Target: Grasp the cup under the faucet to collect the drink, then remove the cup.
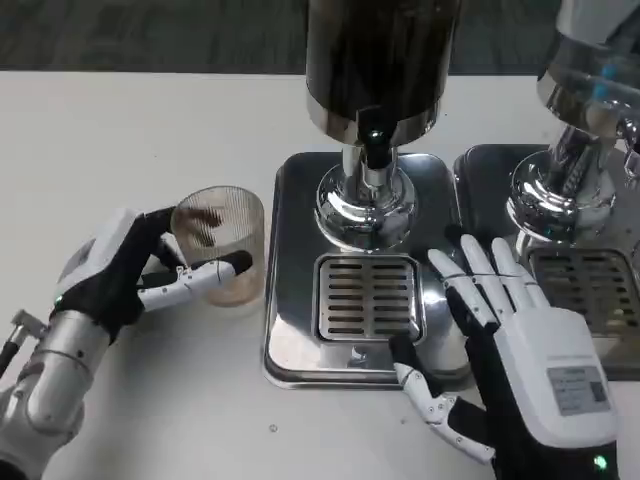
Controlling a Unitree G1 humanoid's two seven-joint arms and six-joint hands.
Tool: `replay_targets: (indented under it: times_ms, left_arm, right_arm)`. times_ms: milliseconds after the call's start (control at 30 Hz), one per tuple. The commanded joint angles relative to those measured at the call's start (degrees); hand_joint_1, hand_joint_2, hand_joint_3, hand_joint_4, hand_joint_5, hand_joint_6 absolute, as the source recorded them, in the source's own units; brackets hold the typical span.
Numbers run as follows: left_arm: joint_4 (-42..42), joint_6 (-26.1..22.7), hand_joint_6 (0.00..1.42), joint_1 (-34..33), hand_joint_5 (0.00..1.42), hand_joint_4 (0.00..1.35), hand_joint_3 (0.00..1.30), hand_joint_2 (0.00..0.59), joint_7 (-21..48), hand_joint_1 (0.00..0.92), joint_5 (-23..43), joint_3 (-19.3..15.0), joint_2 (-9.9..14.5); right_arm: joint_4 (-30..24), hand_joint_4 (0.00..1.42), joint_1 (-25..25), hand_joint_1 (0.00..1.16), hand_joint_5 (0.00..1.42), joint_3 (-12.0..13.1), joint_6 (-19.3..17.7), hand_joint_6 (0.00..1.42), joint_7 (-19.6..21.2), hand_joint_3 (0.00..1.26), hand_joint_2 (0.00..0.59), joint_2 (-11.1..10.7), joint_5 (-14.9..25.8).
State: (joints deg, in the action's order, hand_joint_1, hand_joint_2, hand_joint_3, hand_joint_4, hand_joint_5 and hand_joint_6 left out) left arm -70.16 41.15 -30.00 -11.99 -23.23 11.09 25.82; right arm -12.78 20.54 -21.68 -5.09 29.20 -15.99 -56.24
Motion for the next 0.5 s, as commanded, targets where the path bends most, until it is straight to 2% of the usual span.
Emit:
replay_targets:
  times_ms: [33,500]
  left_arm:
    - [-0.9,0.3,1.13,1.9,0.9,0.65,0.52,0.135,-0.5,0.372,-1.1,1.3,-0.7]
    - [-0.2,2.7,1.16,3.2,0.93,0.67,0.55,0.131,-5.3,0.358,-0.2,0.8,0.0]
  right_arm:
    - [-0.5,0.06,0.4,0.3,0.0,0.4,-0.7,0.11,0.2,0.19,0.421,0.2,0.7]
    - [-0.4,0.08,0.7,0.3,0.0,0.7,-0.9,0.13,-0.1,0.19,0.421,0.1,2.0]
